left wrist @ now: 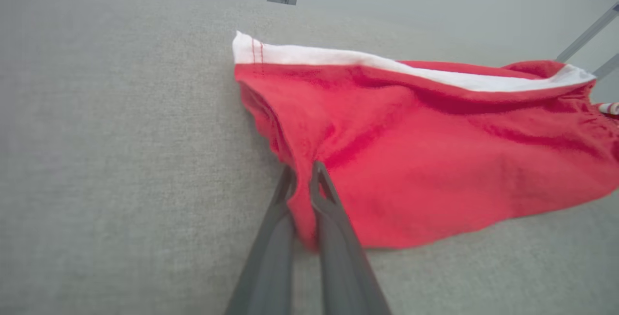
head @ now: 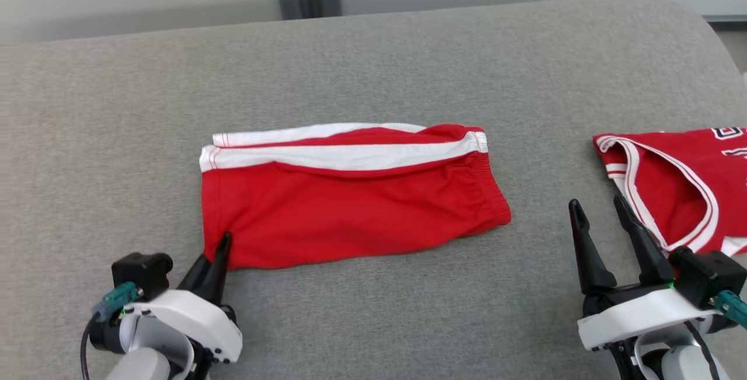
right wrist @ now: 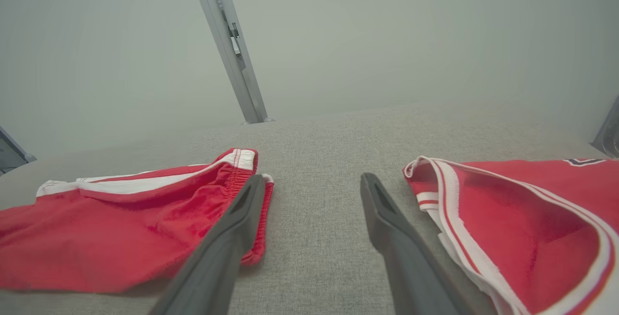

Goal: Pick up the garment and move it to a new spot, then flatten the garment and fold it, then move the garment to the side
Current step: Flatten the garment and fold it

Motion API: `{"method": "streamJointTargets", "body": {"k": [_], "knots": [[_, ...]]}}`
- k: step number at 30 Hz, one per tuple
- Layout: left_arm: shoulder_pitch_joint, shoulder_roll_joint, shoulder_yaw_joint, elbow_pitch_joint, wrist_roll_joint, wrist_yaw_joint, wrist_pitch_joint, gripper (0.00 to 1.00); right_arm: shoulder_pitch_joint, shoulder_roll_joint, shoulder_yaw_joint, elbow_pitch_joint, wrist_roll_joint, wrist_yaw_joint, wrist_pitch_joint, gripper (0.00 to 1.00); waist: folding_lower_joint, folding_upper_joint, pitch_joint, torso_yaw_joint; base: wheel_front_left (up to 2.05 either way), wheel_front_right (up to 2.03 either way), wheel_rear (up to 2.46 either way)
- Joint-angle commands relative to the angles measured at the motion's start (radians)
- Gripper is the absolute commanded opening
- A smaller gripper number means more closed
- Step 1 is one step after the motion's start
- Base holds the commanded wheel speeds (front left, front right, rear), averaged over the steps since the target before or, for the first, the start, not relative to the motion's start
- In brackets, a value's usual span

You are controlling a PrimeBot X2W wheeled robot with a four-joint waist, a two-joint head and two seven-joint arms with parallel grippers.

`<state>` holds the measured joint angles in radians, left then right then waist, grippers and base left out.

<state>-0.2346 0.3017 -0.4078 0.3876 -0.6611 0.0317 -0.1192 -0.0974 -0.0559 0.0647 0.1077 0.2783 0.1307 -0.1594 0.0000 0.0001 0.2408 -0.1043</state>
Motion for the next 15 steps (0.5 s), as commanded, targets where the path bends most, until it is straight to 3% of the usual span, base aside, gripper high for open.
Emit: {"method": "streamJointTargets", "body": {"k": [1, 4, 5, 6, 15], "knots": [[0.037, 0.015, 0.004, -0.059, 0.003, 0.029, 0.014, 0.0, 0.011, -0.008, -0.008, -0.014, -0.01, 0.0, 0.011, 1.0, 0.0, -0.0001, -0.018, 0.026, 0.0, 0.0, 0.0], [0.081, 0.022, -0.008, -0.141, -0.007, 0.048, 0.054, 0.0, 0.026, -0.01, -0.017, -0.026, -0.006, 0.0, 0.026, 1.0, 0.0, -0.0001, -0.022, 0.047, 0.0, 0.0, 0.0], [0.085, 0.021, -0.011, -0.154, -0.017, 0.041, 0.068, 0.23, 0.027, -0.01, -0.019, -0.031, -0.006, 0.0, 0.028, 1.0, 0.0, -0.0001, -0.023, 0.054, 0.0, 0.0, 0.0], [0.088, 0.027, -0.01, -0.16, -0.016, 0.044, 0.072, 1.0, 0.026, -0.009, -0.019, -0.036, -0.002, 0.0, 0.033, 1.0, 0.0, -0.0001, -0.024, 0.057, 0.0, 0.0, 0.0], [0.064, 0.035, 0.069, -0.162, 0.029, 0.152, -0.048, 1.0, 0.028, -0.005, -0.028, -0.048, -0.014, 0.0, 0.034, 1.0, 0.0, -0.0001, -0.057, 0.062, 0.0, 0.0, 0.0]]}}
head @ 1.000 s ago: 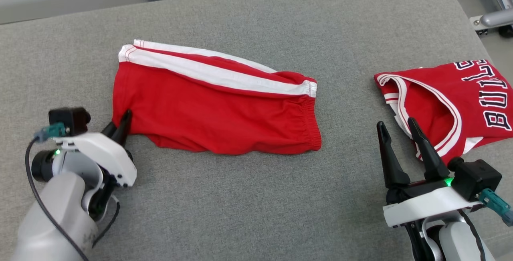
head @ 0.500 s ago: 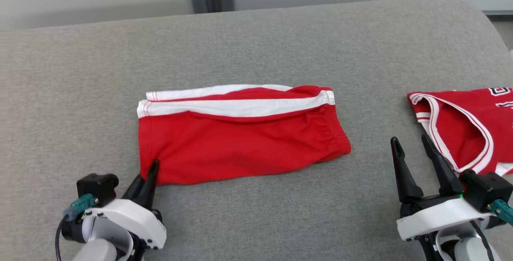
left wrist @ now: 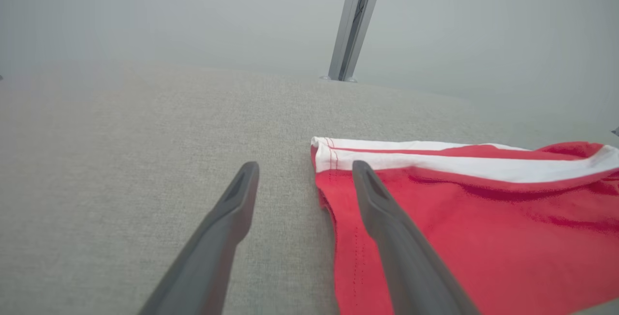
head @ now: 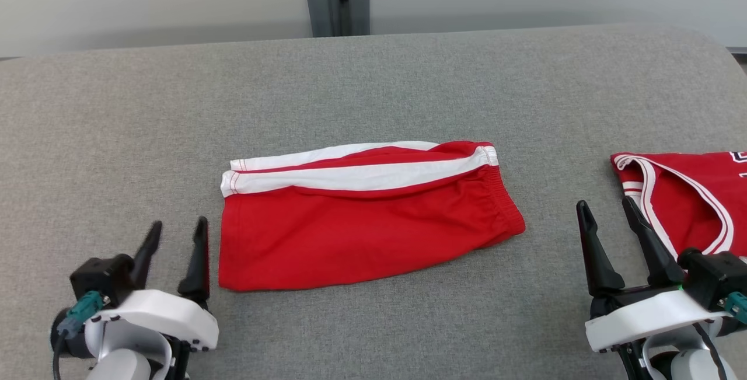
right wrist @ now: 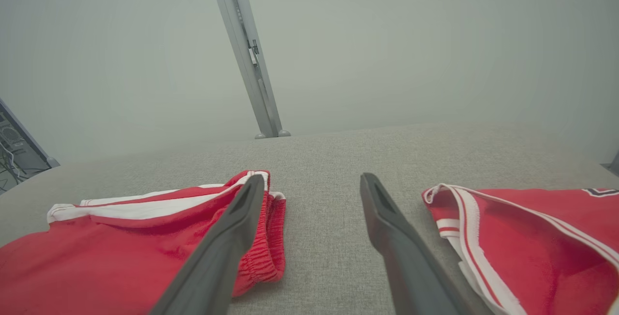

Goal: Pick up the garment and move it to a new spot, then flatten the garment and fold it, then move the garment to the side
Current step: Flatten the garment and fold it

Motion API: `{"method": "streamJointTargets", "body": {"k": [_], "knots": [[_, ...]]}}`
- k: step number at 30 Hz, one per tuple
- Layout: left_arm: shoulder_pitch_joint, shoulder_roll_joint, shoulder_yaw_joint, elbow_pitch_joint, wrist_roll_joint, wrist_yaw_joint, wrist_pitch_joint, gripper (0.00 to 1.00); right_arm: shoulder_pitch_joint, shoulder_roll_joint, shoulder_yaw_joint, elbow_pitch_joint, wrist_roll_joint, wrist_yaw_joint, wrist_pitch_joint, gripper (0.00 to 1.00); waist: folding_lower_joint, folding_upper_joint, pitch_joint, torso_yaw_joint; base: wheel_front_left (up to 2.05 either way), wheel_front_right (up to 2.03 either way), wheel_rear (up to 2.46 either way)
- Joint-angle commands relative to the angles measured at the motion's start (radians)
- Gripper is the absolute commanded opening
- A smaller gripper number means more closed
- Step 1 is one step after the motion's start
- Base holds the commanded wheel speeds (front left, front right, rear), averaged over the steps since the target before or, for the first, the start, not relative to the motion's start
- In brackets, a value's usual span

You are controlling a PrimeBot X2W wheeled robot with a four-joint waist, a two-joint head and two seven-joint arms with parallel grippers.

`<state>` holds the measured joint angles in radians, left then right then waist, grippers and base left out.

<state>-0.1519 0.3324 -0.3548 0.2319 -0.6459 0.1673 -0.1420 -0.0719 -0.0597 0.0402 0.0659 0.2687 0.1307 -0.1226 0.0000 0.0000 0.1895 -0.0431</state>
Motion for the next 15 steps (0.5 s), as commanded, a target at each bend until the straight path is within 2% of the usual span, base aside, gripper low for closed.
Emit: {"method": "streamJointTargets", "body": {"k": [1, 7, 15], "knots": [[-0.026, 0.003, 0.023, -0.009, 0.023, 0.029, -0.042, 1.0, -0.002, 0.0, -0.007, -0.006, -0.008, 0.0, -0.007, 1.0, 0.0, 0.0, -0.01, 0.003, 0.0, 0.0, 0.0], [-0.078, -0.016, 0.035, -0.081, 0.131, 0.082, -0.114, 1.0, -0.022, 0.001, -0.007, 0.008, -0.024, 0.0, -0.018, 1.0, 0.0, 0.0, -0.034, 0.028, 0.0, 0.0, 0.0], [-0.041, -0.013, 0.041, -0.161, 0.242, 0.121, -0.121, 1.0, -0.024, 0.001, -0.017, 0.027, -0.064, 0.0, -0.022, 1.0, 0.0, 0.0, -0.063, 0.034, 0.0, 0.0, 0.0]]}}
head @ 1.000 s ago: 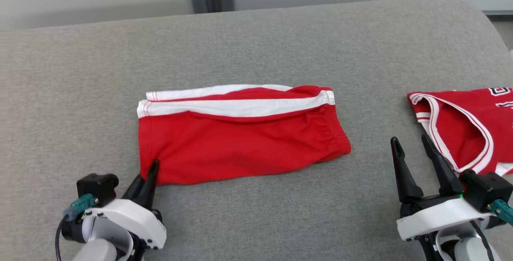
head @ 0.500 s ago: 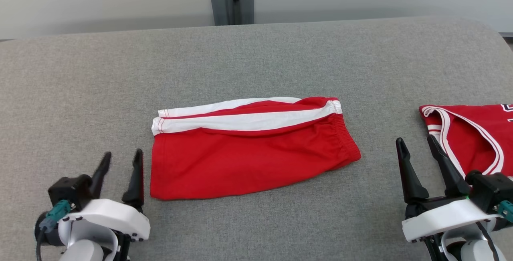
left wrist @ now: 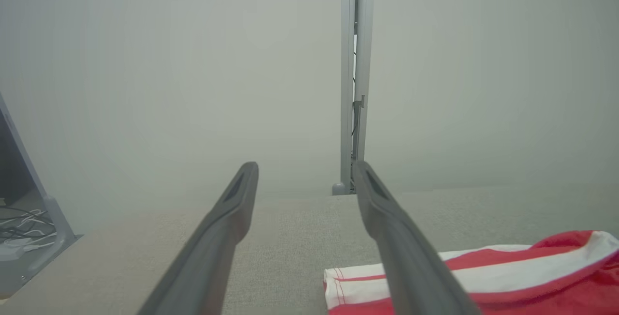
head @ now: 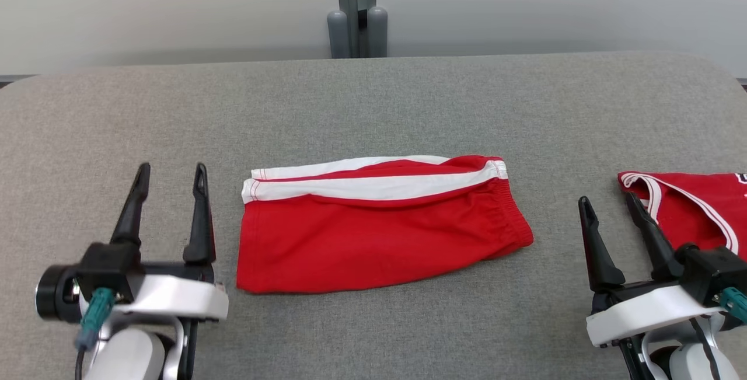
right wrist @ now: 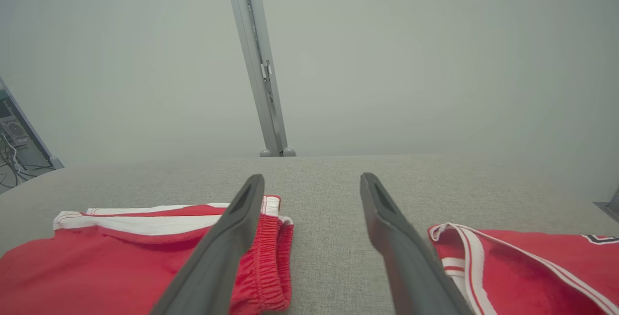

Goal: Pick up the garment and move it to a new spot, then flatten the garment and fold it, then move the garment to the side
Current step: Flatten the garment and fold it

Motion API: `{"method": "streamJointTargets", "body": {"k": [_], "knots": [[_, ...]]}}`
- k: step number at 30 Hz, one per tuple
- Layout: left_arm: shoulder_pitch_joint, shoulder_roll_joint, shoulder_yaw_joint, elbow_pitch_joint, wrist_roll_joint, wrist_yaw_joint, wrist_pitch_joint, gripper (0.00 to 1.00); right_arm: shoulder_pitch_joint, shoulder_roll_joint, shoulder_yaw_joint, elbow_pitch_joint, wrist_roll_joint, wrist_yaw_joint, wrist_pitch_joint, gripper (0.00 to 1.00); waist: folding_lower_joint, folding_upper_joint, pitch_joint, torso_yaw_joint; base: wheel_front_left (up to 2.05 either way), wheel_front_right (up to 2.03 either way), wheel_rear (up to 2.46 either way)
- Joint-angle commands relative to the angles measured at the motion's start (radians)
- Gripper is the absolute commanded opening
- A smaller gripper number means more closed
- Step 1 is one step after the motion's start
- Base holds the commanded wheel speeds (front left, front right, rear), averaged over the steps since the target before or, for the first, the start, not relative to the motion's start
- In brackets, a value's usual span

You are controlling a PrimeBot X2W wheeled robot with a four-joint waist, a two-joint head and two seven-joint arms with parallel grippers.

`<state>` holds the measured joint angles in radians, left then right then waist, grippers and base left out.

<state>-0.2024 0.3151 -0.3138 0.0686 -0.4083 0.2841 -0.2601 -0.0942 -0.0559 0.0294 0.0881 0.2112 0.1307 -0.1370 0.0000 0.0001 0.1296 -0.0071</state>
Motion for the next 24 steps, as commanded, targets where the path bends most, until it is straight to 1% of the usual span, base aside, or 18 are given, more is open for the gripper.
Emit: {"method": "streamJointTargets", "body": {"k": [1, 5, 8, 20, 24], "knots": [[0.024, 0.006, 0.0, -0.008, 0.012, 0.009, -0.003, 1.0, 0.001, -0.002, -0.008, 0.006, -0.011, 0.0, -0.005, 1.0, 0.0, -0.0001, -0.006, -0.003, 0.0, 0.0, 0.0], [0.092, 0.01, -0.013, -0.039, 0.044, 0.027, -0.003, 1.0, 0.023, 0.0, -0.025, 0.008, -0.027, 0.0, 0.009, 1.0, 0.0, -0.0001, -0.018, -0.009, 0.0, 0.0, 0.0], [0.116, 0.013, -0.022, -0.049, 0.049, 0.032, 0.003, 1.0, 0.036, 0.0, -0.037, 0.005, -0.026, 0.0, 0.018, 1.0, 0.0, -0.0001, -0.022, -0.009, 0.0, 0.0, 0.0], [0.13, 0.027, -0.025, -0.069, 0.044, 0.045, 0.028, 1.0, 0.047, 0.002, -0.047, -0.008, -0.023, 0.0, 0.033, 1.0, 0.0, -0.0001, -0.029, -0.009, 0.0, 0.0, 0.0], [0.115, 0.023, -0.035, -0.074, 0.047, 0.042, 0.031, 1.0, 0.056, 0.002, -0.056, -0.014, -0.038, 0.0, 0.05, 1.0, 0.0, -0.0001, -0.027, 0.012, 0.0, 0.0, 0.0]]}}
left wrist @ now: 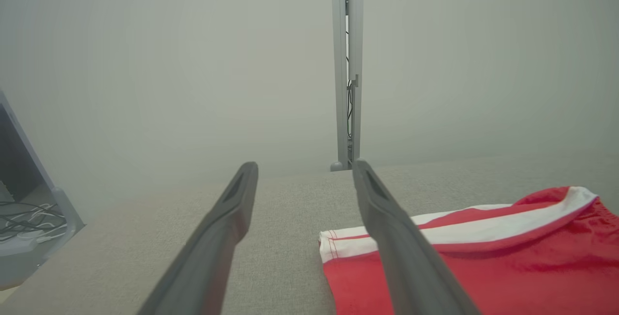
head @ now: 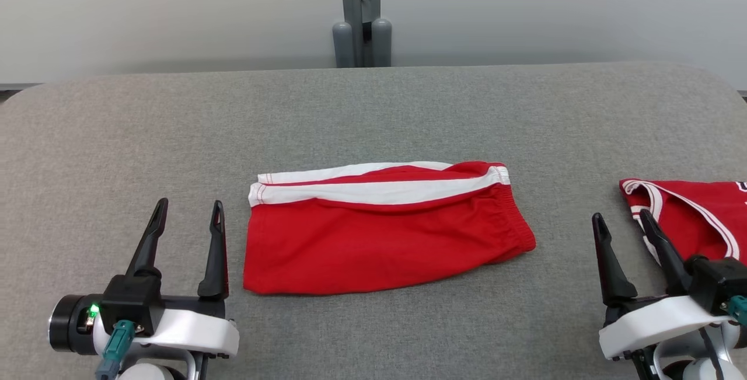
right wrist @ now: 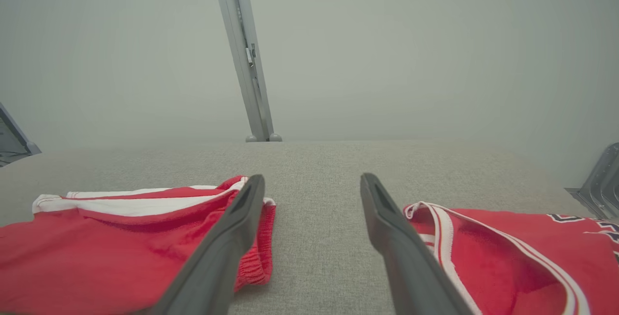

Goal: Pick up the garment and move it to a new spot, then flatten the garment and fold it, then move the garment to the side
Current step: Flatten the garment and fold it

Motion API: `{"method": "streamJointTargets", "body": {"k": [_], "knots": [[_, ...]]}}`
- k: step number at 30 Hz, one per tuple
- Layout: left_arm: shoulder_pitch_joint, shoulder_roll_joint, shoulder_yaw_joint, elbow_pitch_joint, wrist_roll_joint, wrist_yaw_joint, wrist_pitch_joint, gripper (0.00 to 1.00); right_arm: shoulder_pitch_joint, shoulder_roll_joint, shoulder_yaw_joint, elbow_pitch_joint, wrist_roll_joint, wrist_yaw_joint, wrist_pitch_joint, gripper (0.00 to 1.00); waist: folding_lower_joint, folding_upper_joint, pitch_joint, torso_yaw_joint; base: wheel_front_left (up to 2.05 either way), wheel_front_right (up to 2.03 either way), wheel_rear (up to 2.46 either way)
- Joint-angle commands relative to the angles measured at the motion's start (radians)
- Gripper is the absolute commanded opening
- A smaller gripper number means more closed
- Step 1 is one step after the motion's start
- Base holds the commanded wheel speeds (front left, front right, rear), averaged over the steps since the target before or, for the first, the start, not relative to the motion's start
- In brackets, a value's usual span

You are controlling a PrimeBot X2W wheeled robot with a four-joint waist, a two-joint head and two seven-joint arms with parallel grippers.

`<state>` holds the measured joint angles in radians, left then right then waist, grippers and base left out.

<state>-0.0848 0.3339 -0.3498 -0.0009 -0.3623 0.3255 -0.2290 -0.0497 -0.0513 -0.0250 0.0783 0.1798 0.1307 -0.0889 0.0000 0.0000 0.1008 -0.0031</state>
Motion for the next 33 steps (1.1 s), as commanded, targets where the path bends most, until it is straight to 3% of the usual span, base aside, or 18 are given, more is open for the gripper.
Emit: {"method": "streamJointTargets", "body": {"k": [1, 4, 11, 19, 26, 27, 29, 33], "knots": [[-0.008, 0.005, -0.003, -0.004, 0.006, 0.002, 0.001, 1.0, 0.012, -0.006, -0.003, -0.003, -0.012, 0.0, 0.01, 1.0, 0.0, 0.0, 0.003, 0.016, 0.0, 0.0, 0.0], [-0.02, -0.001, -0.013, -0.005, 0.009, -0.002, 0.004, 1.0, -0.001, -0.01, 0.001, 0.008, -0.023, 0.0, 0.024, 1.0, 0.0, 0.0, 0.011, 0.048, 0.0, 0.0, 0.0], [-0.043, -0.02, -0.038, 0.009, 0.004, -0.017, -0.002, 1.0, -0.076, -0.027, 0.056, 0.164, 0.001, 0.0, 0.042, 1.0, 0.0, 0.0, 0.038, 0.146, 0.0, 0.0, 0.0], [-0.054, -0.045, -0.068, 0.044, -0.005, -0.046, -0.01, 1.0, -0.143, -0.029, 0.029, 0.41, 0.025, 0.0, 0.003, 1.0, 0.0, 0.0, 0.045, 0.195, 0.0, 0.0, 0.0], [-0.072, -0.05, -0.072, 0.062, -0.01, -0.06, -0.019, 1.0, -0.209, -0.028, 0.026, 0.59, 0.035, 0.0, -0.024, 1.0, 0.0, 0.0, 0.054, 0.191, 0.0, 0.0, 0.0], [-0.073, -0.05, -0.072, 0.064, -0.01, -0.06, -0.02, 1.0, -0.219, -0.026, 0.032, 0.61, 0.045, 0.0, -0.032, 0.89, 0.0, 0.0, 0.054, 0.188, 0.0, 0.0, 0.0], [-0.075, -0.051, -0.073, 0.067, -0.008, -0.064, -0.021, 1.0, -0.235, -0.023, 0.045, 0.646, 0.063, 0.0, -0.04, 0.0, 0.0, 0.0, 0.054, 0.182, 0.0, 0.0, 0.0], [-0.077, -0.055, -0.072, 0.07, -0.013, -0.072, -0.027, 1.0, -0.257, -0.03, 0.063, 0.687, 0.096, -0.002, -0.065, 0.0, 0.0, 0.0, 0.054, 0.161, 0.0, 0.0, 0.0]]}}
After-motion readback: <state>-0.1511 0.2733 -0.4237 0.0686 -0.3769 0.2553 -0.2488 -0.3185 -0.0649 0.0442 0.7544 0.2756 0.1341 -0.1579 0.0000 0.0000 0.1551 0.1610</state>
